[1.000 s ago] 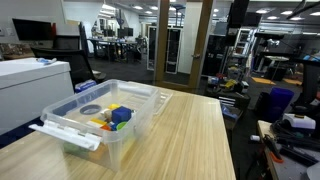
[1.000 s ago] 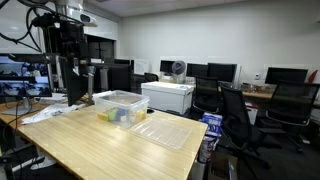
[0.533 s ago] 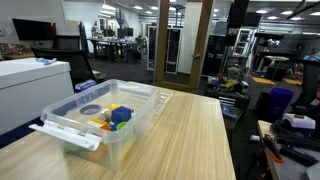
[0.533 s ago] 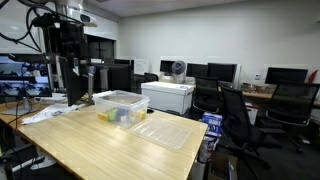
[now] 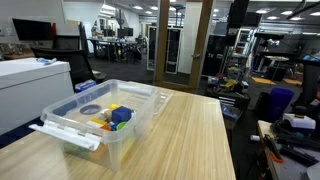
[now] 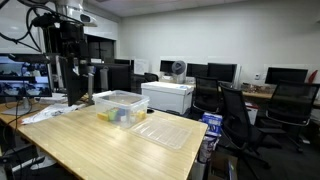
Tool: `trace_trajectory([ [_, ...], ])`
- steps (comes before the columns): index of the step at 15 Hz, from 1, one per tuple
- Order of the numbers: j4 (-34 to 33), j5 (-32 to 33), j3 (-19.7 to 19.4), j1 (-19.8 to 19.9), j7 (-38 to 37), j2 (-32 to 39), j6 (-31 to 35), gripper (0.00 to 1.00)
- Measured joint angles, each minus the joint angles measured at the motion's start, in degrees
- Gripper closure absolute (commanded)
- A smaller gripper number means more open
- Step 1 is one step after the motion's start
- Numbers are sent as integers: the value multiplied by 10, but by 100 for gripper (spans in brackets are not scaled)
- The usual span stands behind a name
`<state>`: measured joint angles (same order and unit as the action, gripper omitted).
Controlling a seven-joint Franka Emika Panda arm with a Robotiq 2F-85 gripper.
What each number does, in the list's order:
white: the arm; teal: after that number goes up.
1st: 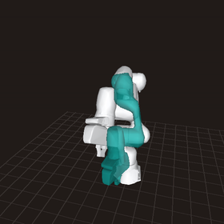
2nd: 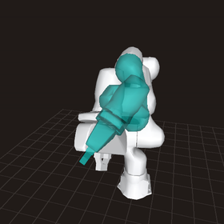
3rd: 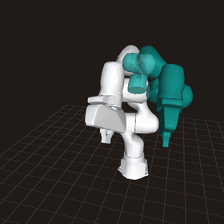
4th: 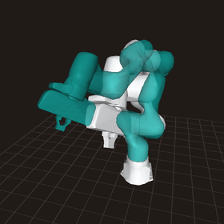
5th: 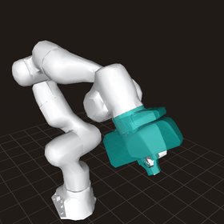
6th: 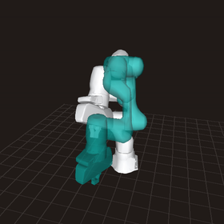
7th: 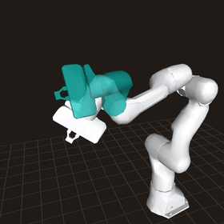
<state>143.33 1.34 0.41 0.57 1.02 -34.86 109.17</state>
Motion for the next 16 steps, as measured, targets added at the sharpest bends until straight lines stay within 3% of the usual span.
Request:
trace_trajectory([
  [6, 0, 11, 2, 0, 0, 15, 37, 0],
  [16, -60, 42, 0, -1, 37, 185, 219, 0],
])
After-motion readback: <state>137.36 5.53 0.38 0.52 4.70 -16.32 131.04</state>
